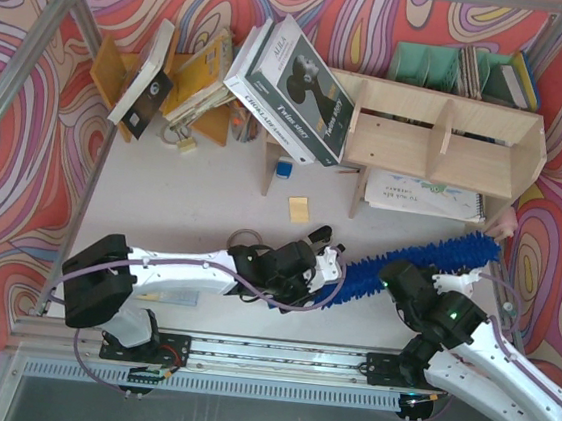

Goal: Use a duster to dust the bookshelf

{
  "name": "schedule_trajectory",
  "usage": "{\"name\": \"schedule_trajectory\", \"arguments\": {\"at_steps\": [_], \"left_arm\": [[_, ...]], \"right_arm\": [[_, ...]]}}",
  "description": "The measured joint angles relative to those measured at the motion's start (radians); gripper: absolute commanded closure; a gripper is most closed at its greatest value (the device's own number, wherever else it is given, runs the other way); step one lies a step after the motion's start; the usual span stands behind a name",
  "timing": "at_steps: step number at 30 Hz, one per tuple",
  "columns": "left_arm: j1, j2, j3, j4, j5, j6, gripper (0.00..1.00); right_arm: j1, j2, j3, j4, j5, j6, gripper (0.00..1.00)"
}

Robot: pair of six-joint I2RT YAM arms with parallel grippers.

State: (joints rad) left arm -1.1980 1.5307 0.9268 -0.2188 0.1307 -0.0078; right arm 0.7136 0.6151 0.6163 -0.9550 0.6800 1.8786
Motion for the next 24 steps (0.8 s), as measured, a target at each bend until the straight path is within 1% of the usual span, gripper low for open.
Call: {"name": "schedule_trajectory", "arguments": {"at_steps": [1, 4, 6, 11, 13, 16, 20, 24], "left_arm": [[0.000, -0.002, 0.002, -0.006, 0.000, -0.001, 1.00], [-0.005, -0.023, 0.016, -0.035, -0.013, -0.004, 1.00], [-0.013, -0.040, 0.029, -0.060, -0.032, -0.009, 1.00], [-0.019, -0.084, 0.058, -0.126, -0.118, -0.044, 1.00], [-0.020, -0.096, 0.059, -0.158, -0.140, -0.050, 1.00], [-0.029, -0.114, 0.067, -0.187, -0.169, -0.059, 1.00], [-0.034, -0.154, 0.078, -0.209, -0.188, -0.063, 1.00], [-0.039, -0.206, 0.089, -0.222, -0.200, -0.064, 1.00]], "right_arm": [[0.000, -0.001, 0.000, -0.001, -0.001, 0.002, 0.80], [0.000, -0.008, 0.003, -0.002, -0.004, 0.006, 0.66], [0.000, -0.011, 0.013, -0.005, -0.002, 0.009, 0.58], [0.000, -0.013, 0.055, -0.032, 0.016, 0.006, 0.30], [0.000, -0.013, 0.072, -0.042, 0.027, -0.002, 0.23], [0.000, -0.013, 0.106, -0.056, 0.047, -0.037, 0.16], [0.000, -0.014, 0.172, -0.050, 0.086, -0.134, 0.14], [0.000, -0.035, 0.223, 0.000, 0.122, -0.286, 0.13]]}}
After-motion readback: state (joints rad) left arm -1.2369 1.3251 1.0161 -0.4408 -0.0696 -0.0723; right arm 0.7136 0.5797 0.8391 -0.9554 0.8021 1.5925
